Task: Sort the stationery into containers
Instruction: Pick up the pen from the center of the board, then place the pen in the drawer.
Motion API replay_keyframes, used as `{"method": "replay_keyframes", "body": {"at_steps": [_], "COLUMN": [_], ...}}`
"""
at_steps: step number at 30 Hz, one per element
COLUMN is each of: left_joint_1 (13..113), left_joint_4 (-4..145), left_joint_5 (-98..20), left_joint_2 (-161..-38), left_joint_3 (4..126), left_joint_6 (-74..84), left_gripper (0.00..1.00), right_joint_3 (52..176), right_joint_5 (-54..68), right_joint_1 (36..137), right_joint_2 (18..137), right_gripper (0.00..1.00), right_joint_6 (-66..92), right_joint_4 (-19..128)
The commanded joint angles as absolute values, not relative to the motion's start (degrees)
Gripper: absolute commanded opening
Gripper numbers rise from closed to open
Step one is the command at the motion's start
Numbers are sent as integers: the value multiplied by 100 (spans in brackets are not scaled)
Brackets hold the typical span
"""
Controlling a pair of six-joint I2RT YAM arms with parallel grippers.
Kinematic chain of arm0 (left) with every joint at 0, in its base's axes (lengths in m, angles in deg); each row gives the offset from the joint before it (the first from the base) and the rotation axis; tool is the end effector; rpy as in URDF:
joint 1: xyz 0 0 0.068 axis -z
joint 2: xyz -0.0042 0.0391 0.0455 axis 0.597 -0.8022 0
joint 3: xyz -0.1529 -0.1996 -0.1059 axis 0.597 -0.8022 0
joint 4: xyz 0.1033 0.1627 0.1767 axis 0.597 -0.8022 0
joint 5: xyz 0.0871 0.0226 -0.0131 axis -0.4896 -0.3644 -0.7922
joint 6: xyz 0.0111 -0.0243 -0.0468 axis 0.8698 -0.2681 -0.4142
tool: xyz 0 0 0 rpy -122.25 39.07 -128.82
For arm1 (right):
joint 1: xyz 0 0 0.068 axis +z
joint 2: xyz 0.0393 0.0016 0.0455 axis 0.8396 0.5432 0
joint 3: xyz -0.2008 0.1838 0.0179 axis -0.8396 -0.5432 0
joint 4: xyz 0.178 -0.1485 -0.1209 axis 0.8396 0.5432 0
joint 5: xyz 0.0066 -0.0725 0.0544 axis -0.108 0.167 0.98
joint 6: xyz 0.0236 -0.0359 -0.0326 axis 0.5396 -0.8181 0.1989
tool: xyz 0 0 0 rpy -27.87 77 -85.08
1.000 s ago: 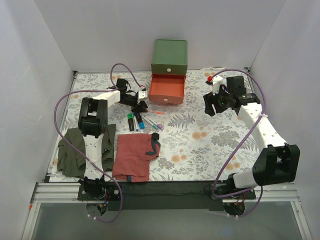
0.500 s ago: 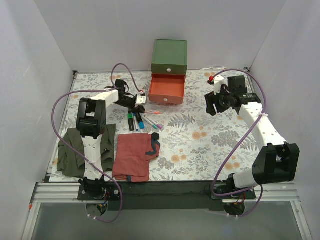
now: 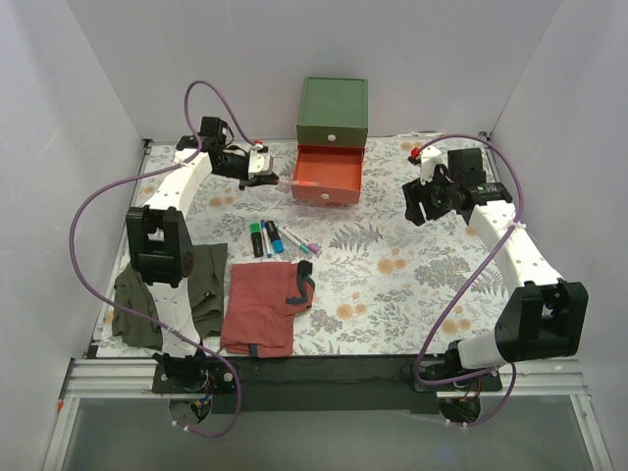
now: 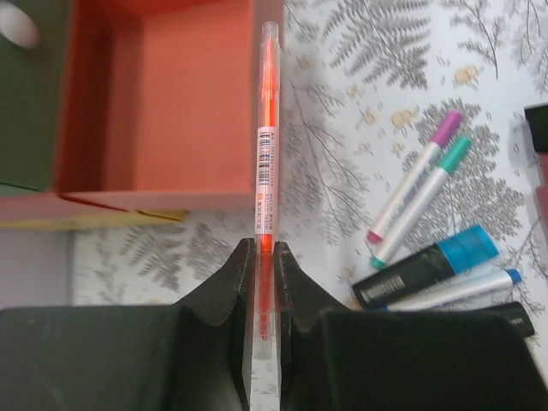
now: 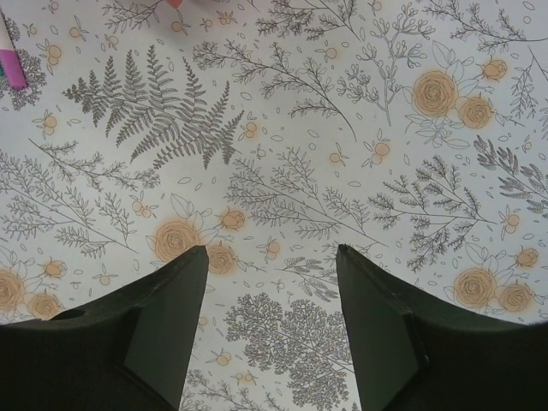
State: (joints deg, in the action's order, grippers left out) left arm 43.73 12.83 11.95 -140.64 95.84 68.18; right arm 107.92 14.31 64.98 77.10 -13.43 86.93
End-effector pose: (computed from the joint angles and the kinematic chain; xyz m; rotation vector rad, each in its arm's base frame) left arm 0.4172 -0.0825 0.2609 1.2969 1.8432 -1.0264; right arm 0.3037 0.0513 0.3077 -0.6721 2.2271 0.2021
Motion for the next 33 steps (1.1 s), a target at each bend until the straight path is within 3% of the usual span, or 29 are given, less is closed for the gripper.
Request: {"method": "replay_keyframes", "body": {"at_steps": [1,9,22,24,26,33], "left_joint_1": [4457,4807,5380,5397,5415,5397], "left_joint_4": [1354,3173,3702,3859,4097,4607], "left_joint_5": [1910,1568,1032,1014,927,786], "left_joint_2": [-13668,-13984,-15021,-15100,-15101,-14847], "left_joint_3": [10236,10378,11107,11082,11011,10792], "left_joint_6": [6336,5122,4760,4735,4473,4199], "left_gripper": [0,0,3,10,27,46], "right_joint_3": [10777,10645,10417,10356,10312,10153], "right_joint_5": [1383,1365,1330,1322,1313,1339], "right_joint_1": [6457,6440,6317,6281,6246,6167], "right_joint_2": [7522,7390,7232,7197,7161,7065], "right_gripper": [70,70,70,70,70,70], "right_joint_6": [-1328,-1336,-1354,-1354,-1354,-1336], "right_joint_4": [8534,8534,8463,8472,8455,8411]}}
